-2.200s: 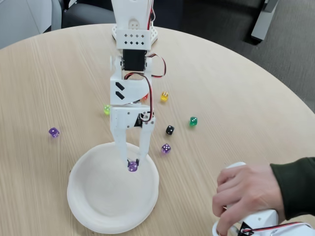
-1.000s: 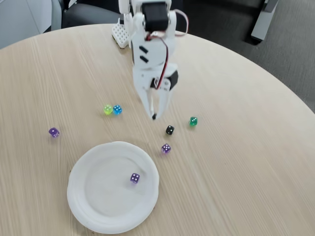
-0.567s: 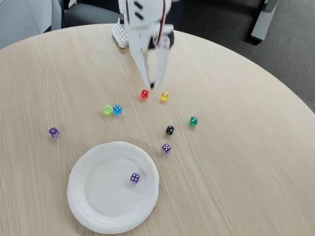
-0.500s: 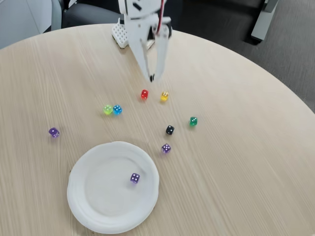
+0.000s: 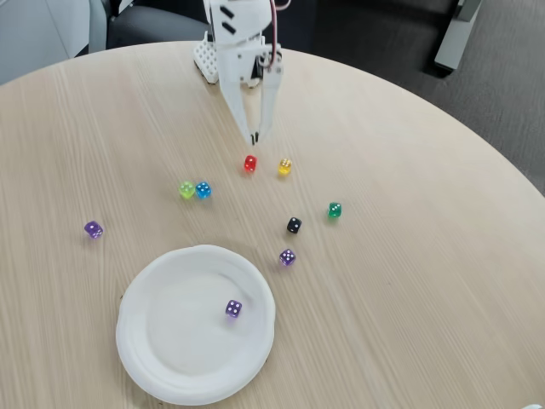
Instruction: Pick a purple dice and put it in the plate.
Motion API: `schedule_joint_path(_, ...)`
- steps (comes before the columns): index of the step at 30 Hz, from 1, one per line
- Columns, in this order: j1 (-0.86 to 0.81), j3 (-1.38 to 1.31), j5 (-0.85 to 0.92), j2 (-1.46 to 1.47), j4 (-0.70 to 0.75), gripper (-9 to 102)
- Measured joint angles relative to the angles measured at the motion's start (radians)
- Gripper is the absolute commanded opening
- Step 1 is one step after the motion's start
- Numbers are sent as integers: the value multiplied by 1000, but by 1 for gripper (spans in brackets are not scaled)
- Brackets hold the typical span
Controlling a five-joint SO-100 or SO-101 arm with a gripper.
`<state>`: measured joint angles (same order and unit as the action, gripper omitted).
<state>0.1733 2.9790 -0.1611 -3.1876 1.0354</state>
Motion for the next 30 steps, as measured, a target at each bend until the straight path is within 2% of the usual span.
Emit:
schedule_joint_path(7, 5, 11, 69, -2, 11, 0)
schedule_joint_path(15, 5, 15, 97, -2, 186, 0)
schedule_joint_path(30, 5, 18, 15, -2, 195, 0)
